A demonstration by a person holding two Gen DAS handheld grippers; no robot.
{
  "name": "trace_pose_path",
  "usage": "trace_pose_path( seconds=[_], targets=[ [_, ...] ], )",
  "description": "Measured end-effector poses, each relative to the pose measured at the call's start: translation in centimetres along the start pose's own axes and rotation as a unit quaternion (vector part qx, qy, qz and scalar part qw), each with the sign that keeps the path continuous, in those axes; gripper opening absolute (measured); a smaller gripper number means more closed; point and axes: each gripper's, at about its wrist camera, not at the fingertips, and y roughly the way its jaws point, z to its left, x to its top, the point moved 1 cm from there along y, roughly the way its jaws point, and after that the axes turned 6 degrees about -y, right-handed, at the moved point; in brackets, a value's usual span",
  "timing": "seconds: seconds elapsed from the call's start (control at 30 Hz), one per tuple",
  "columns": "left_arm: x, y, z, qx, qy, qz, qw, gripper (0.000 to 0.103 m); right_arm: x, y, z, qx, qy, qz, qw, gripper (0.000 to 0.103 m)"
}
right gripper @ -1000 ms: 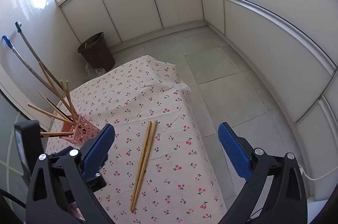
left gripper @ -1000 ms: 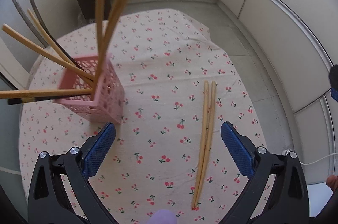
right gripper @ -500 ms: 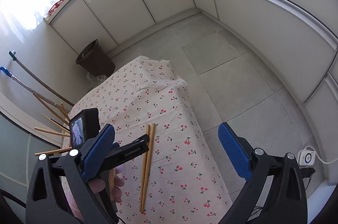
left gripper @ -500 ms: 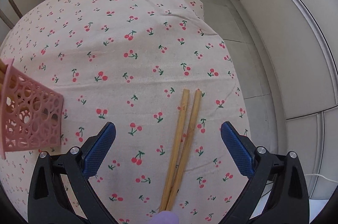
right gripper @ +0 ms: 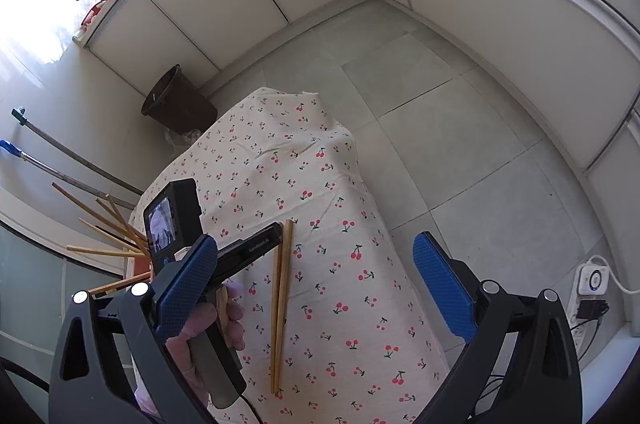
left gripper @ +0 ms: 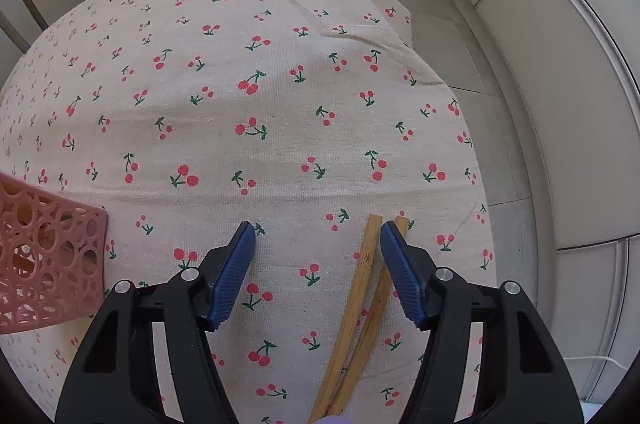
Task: Organize utensils
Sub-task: 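Lower the left gripper onto a loose wooden chopstick and close it, then grasp the last wooden chopstick with the right gripper while the left gripper lifts its chopstick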
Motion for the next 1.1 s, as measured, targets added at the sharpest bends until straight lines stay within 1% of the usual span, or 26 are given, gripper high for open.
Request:
trace_pose_path(
  seconds=[0.17, 0.27, 0.3, 0.37, 0.4, 0.47, 0.57, 0.63, 0.77, 0.83, 0.9, 0.97, 1.0, 1.03, 1.1],
  targets=[
    [0.6, 1.1, -1.5, -0.003, 0.034, -0.003, 0.9994, 0.046, 0.1, 0.1, -0.3, -0.007, 0.004, 0.002, 1.000, 0.095],
    [0.0, 1.6, -2.7, 0.021, 0.070, -0.014, 0.9972, 0.039, 0.2, 0.4, -0.7, -0.009, 0.013, 0.005, 1.000, 0.095],
    [0.0, 1.8, -2.9, 0.017, 0.076, -0.015, 0.9968, 0.032, 0.3, 0.6, -0.8, -0.009, 0.018, 0.007, 1.000, 0.095],
    [-0.2, 1.7, -3.1, 0.018, 0.084, -0.017, 0.9962, 0.021, 0.3, 1.1, -1.2, -0.010, 0.028, 0.013, 0.999, 0.095],
    [-0.3, 1.7, -2.9, 0.011, 0.084, -0.014, 0.9963, 0.007, 0.4, 1.5, -1.3, -0.010, 0.034, 0.017, 0.999, 0.095],
    [-0.5, 1.6, -2.4, 0.001, 0.078, -0.012, 0.9969, 0.007, 0.3, 2.3, -1.5, -0.007, 0.043, 0.029, 0.999, 0.095],
    [-1.0, 1.2, -1.3, 0.000, 0.069, -0.018, 0.9974, 0.007, 0.2, 3.5, -1.4, -0.010, 0.047, 0.044, 0.998, 0.095],
    [-1.6, -0.2, -0.6, -0.007, 0.071, -0.031, 0.9970, 0.007, 0.1, 4.5, -0.9, -0.018, 0.043, 0.051, 0.998, 0.095],
    [-3.9, -4.9, 1.3, -0.015, 0.077, -0.064, 0.9949, 0.007, -0.2, 7.8, 0.6, -0.033, 0.029, 0.077, 0.996, 0.095],
    [-5.4, -7.6, 2.7, -0.013, 0.076, -0.091, 0.9928, 0.007, -0.4, 9.6, 1.4, -0.032, 0.028, 0.087, 0.995, 0.095],
    [-6.6, -10.7, 4.7, -0.008, 0.062, -0.132, 0.9893, 0.007, -0.7, 11.6, 2.3, -0.038, 0.026, 0.097, 0.994, 0.095],
    [-7.7, -13.8, 6.8, -0.013, 0.042, -0.174, 0.9837, 0.007, -1.0, 13.3, 3.4, -0.049, 0.019, 0.103, 0.993, 0.094],
    [-8.4, -15.3, 7.5, -0.009, 0.035, -0.193, 0.9805, 0.007, -1.2, 14.1, 3.9, -0.057, 0.014, 0.106, 0.993, 0.094],
    [-8.9, -16.5, 8.2, -0.004, 0.028, -0.214, 0.9763, 0.007, -1.4, 14.9, 4.3, -0.065, 0.010, 0.108, 0.992, 0.091],
    [-9.8, -18.7, 9.4, 0.002, 0.020, -0.251, 0.9677, 0.007, -1.8, 16.2, 5.2, -0.079, -0.004, 0.110, 0.991, 0.083]
  ],
)
